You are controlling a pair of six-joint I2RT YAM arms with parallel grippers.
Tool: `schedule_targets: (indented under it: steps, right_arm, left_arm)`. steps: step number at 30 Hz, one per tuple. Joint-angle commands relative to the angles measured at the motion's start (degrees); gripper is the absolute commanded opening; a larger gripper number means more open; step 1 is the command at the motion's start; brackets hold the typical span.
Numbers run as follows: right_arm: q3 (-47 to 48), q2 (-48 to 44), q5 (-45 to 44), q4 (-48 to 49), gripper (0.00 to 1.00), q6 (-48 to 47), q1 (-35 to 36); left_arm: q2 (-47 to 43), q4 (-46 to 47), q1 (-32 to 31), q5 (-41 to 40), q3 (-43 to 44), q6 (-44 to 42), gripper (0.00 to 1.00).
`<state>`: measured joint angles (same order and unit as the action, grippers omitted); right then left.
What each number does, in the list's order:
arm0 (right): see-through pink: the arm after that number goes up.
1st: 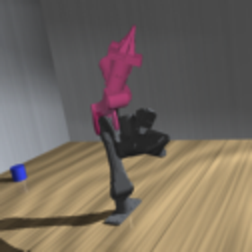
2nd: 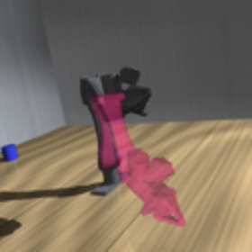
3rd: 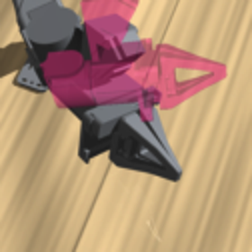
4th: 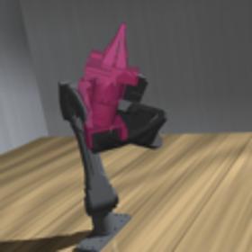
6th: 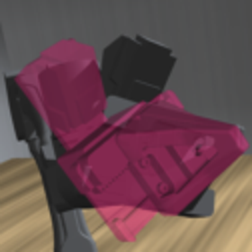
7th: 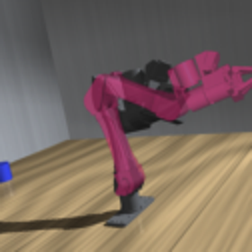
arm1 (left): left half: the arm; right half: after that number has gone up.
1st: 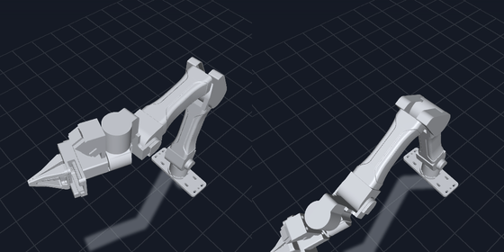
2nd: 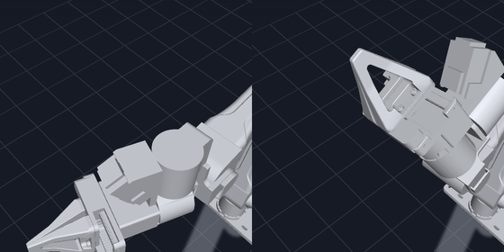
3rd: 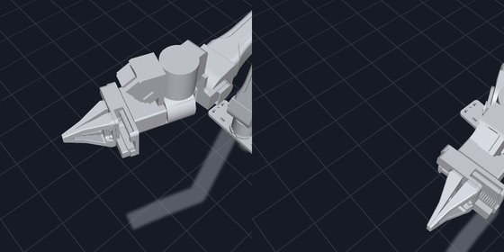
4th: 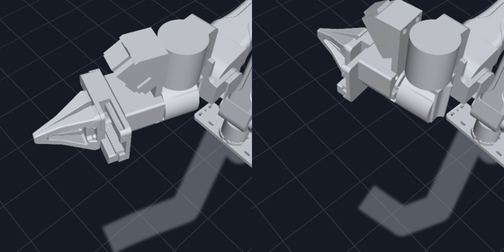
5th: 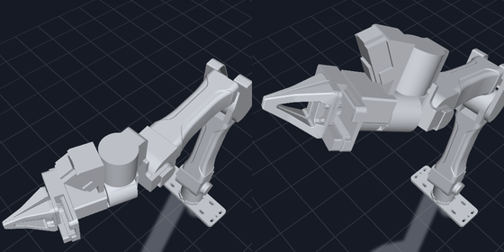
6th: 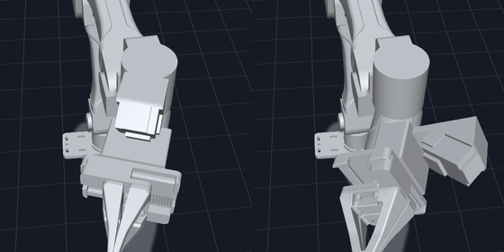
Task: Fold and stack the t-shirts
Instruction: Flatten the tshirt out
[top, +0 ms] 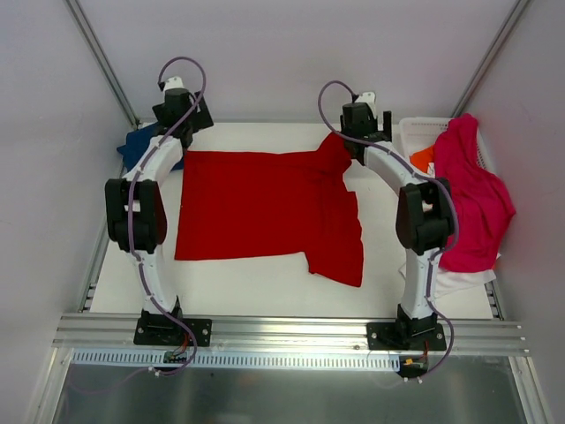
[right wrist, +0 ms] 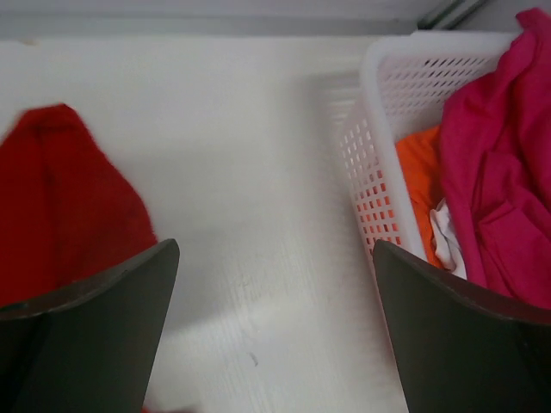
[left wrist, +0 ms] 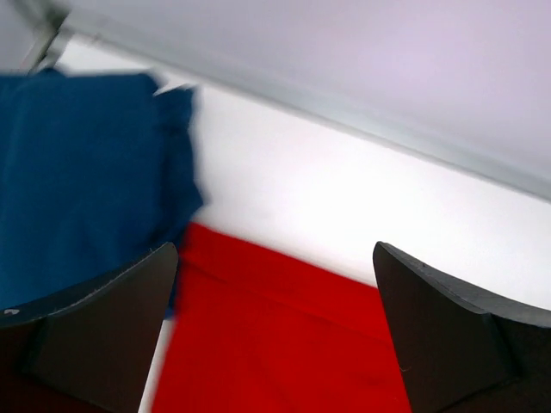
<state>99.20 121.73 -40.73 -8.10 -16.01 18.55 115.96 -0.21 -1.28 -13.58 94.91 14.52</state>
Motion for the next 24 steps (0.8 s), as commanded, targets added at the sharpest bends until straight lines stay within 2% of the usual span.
schedule_targets:
  steps: [1, 4, 5, 8, 11, 20, 24]
  right_arm:
    - [-0.6, -12.0, 3.6, 0.6, 0.99, 3.7, 4.6]
    - [0.4, -13.1, 11.3, -2.2, 1.0, 6.2, 7.2]
    - [2.6, -12.8, 18.5, -5.0, 0.96, 7.1, 7.5]
    - [5.2, -10.2, 27.6, -7.9, 0.93, 10.6, 7.7]
    - [4.9, -8.2, 30.3, -9.2, 0.93, 12.8, 7.6]
    - [-7.6, -8.6, 28.7, -4.7, 0.92, 15.7, 7.7]
    - [-10.9, -8.6, 28.7, -3.0, 0.92, 15.9, 7.7]
  left_arm:
    - [-10.5, 1.2, -5.5, -2.2, -3.4, 1.4, 0.99]
    - [-13.4, 1.5, -5.9, -1.7, -12.9, 10.9, 0.99]
    - [-14.0, 4.0, -6.0, -1.0, -18.4, 12.3, 0.99]
    - [-15.2, 13.7, -6.2, 1.8, -27.7, 13.8, 0.99]
    - [-13.1, 14.5, -6.2, 2.3, -29.0, 14.5, 0.98]
    - [-7.4, 16.0, -6.4, 2.7, -26.8, 13.0, 0.96]
    - [-5.0, 11.6, -6.6, 4.0, -22.5, 11.6, 0.96]
